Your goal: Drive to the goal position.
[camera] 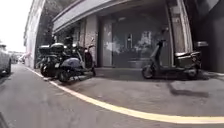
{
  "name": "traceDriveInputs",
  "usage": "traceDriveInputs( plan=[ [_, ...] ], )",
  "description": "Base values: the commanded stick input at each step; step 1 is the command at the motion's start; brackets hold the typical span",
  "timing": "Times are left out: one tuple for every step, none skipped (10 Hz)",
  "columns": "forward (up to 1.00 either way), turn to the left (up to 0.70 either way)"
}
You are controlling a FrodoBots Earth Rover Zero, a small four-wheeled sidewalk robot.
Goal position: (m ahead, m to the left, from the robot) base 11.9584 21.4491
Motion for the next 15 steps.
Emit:
traceDriveInputs(
  plan=[
    [0.45, 0.16],
    [0.45, 0.27],
    [0.45, 0.27],
    [0.45, 0.27],
    [0.45, 0.27],
    [0.45, 0.27],
    [0.45, 0.27],
    [0.45, 0.27],
    [0.45, 0.27],
    [0.45, 0.27],
    [0.45, 0.27],
    [0.45, 0.27],
    [0.45, 0.27],
    [0.45, 0.27],
    [0.45, 0.27]
  ],
)
